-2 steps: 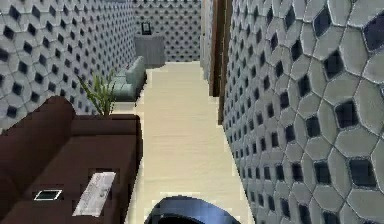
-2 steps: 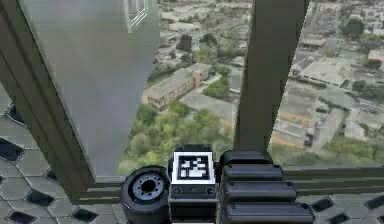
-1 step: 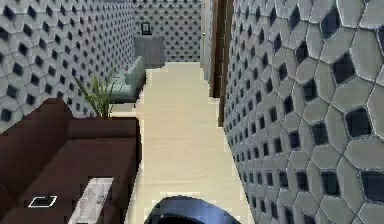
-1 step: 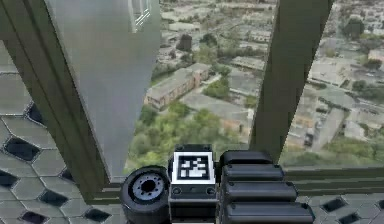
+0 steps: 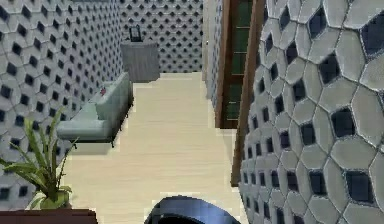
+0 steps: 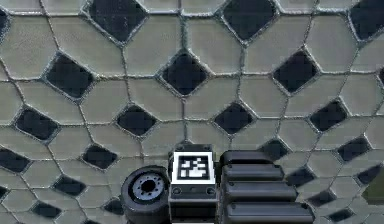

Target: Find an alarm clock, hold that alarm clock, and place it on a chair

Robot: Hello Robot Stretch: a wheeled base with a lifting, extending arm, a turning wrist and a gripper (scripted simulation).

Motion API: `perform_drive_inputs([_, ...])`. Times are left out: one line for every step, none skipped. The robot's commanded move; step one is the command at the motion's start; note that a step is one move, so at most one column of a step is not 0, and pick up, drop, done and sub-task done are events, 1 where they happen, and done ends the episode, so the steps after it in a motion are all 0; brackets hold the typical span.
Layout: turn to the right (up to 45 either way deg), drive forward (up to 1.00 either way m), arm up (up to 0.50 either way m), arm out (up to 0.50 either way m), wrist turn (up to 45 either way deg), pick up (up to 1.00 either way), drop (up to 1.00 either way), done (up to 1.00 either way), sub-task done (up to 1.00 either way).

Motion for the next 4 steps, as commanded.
perform_drive_inputs([-3.0, 0.0, 0.0, 0.0, 0.0, 0.0, 0.0, 0.0, 0.0])
perform_drive_inputs([0.0, 1.0, 0.0, 0.0, 0.0, 0.0, 0.0, 0.0, 0.0])
perform_drive_inputs([0.0, 0.55, 0.0, 0.0, 0.0, 0.0, 0.0, 0.0, 0.0])
perform_drive_inputs([45.0, 0.0, 0.0, 0.0, 0.0, 0.0, 0.0, 0.0, 0.0])
